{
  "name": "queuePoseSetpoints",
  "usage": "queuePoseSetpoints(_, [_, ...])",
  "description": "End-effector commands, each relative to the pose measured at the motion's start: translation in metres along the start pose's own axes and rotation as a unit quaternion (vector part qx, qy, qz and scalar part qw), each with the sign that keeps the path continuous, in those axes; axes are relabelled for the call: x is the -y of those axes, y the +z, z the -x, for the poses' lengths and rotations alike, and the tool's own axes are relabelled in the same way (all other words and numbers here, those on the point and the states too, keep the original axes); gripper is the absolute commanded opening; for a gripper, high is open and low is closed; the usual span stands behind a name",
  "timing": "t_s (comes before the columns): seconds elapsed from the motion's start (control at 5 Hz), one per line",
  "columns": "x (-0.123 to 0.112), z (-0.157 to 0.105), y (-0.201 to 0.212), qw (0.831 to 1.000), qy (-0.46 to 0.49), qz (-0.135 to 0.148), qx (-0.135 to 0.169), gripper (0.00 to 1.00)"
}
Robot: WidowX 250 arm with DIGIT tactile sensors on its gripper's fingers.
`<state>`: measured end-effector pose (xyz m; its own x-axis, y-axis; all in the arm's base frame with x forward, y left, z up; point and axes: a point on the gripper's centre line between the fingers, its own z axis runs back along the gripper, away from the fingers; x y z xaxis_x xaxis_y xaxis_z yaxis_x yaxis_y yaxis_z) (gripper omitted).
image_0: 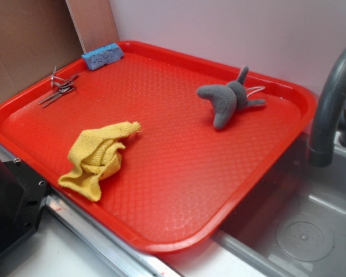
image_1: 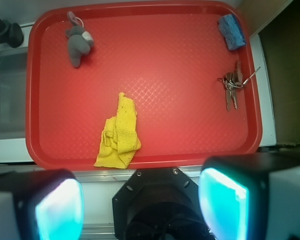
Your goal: Grab the silver keys.
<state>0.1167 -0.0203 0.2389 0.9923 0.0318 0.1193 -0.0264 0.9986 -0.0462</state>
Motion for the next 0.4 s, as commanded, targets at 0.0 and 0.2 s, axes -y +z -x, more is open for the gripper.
queuePoseSetpoints(0.0, [0.000, 0.000, 0.000, 1.000, 0.000, 0.000, 0.000, 1.00])
queuePoseSetpoints(0.2, [-0.037, -0.022, -0.039, 0.997, 0.071, -0.027, 0.002, 1.00])
